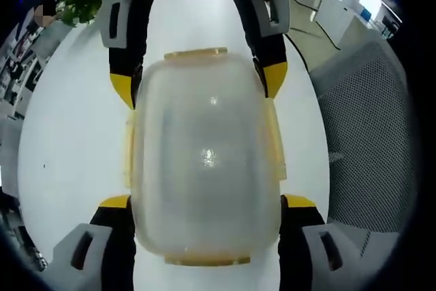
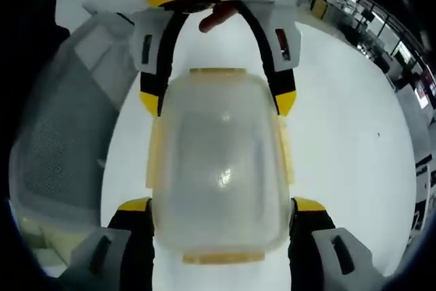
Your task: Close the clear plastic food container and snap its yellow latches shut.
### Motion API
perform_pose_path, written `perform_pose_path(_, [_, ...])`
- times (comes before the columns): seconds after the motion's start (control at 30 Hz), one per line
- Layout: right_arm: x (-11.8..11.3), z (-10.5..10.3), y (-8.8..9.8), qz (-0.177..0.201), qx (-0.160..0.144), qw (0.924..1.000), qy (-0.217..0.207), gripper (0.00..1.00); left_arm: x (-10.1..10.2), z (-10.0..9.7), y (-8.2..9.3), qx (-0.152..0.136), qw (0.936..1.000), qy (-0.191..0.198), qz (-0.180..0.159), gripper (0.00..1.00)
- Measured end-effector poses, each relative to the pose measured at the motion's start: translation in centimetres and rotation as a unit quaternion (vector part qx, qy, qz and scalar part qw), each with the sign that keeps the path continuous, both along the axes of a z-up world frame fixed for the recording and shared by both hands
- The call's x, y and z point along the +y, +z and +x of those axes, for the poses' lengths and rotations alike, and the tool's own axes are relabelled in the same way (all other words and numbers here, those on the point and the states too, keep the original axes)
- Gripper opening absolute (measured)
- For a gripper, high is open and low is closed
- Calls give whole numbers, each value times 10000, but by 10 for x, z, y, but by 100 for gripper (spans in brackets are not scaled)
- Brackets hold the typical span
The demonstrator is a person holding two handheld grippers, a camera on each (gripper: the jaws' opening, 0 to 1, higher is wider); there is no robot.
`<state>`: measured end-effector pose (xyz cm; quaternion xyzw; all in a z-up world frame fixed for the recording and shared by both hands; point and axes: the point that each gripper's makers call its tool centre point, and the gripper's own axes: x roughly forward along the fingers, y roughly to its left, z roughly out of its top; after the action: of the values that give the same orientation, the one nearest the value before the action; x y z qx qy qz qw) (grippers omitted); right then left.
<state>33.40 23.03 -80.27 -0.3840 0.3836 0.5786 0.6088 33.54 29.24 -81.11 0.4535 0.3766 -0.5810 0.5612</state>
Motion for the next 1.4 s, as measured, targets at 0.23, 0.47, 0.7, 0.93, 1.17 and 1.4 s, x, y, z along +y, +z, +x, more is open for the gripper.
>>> perform_pose_path(0.23, [1,-1,-2,-288,-13,9996,-74,82,-1,-1,-1,-13,10000,32,-65,89])
perform_pose_path(0.47, [6,-7,0,-6,74,9996,-278,82,4,-2,-2,-58,9999,-105,-83,89])
perform_pose_path(0.7, [14,-9,-2,-162,55,9993,-338,83,10,-4,-1,-29,9996,-153,-223,89])
perform_pose_path(0.93, [21,-8,-2,-127,51,9990,-426,83,16,-3,0,4,9993,-221,-306,90])
perform_pose_path(1.17, [30,-8,-5,-267,42,9986,-466,84,24,-3,0,7,9993,-248,-278,90])
perform_pose_path(1.4, [35,-7,-5,-223,24,9985,-492,85,30,-3,0,34,9990,-221,-394,90])
